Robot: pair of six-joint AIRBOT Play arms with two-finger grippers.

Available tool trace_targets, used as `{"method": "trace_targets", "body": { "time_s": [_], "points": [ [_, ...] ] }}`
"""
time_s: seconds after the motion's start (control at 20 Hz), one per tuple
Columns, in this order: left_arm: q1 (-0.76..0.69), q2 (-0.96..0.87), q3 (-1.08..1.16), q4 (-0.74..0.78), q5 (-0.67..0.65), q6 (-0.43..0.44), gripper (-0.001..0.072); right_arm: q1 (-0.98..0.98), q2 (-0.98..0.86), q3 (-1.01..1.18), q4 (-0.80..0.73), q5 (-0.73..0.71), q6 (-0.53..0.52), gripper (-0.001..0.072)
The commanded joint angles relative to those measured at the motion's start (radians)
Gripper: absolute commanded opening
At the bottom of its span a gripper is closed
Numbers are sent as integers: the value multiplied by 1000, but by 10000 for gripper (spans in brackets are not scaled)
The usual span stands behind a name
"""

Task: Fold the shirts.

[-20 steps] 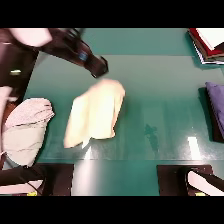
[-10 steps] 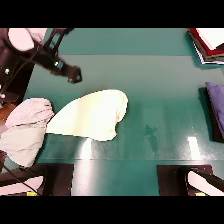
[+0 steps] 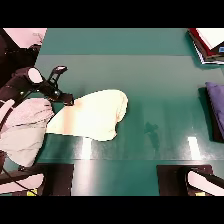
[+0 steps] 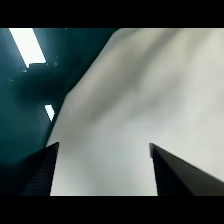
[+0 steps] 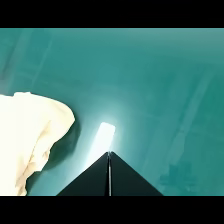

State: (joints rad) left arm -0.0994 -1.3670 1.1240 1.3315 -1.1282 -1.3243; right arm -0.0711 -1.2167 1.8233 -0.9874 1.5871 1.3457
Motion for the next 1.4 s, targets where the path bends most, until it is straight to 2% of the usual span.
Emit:
{"method": "trace_targets", "body": {
  "time_s": [0.0,0.15,0.2,0.3,0.5,0.55,0.6,0.65,0.75,1.05,1.15,1.35],
  "points": [
    [11,-79,-26,-7,63,23,683,1,-39,1,2,21,1,15],
    [11,-114,-26,-32,88,24,673,1,-60,1,2,20,1,15],
    [11,-116,-26,-37,100,23,508,1,-67,1,2,20,1,14],
    [11,-115,-23,-51,105,23,31,1,-77,1,2,18,1,15],
    [11,-55,71,-39,54,23,23,57,-110,1,0,2,0,18],
    [11,-22,101,-36,52,24,23,92,-131,1,0,2,0,93],
    [11,12,132,-36,50,24,23,137,-164,1,-2,-2,0,354],
    [11,40,158,-37,48,24,23,179,-203,1,-2,-7,1,511],
    [11,84,198,-37,34,24,23,276,-301,-9,-1,-35,0,529],
    [11,118,209,-37,-39,23,23,528,-539,-161,20,-316,-43,533],
    [11,118,209,-37,-41,23,23,567,-612,-141,90,-336,-72,533],
    [11,118,209,-38,-42,23,23,599,-705,-76,101,-331,-71,522]
  ]
}}
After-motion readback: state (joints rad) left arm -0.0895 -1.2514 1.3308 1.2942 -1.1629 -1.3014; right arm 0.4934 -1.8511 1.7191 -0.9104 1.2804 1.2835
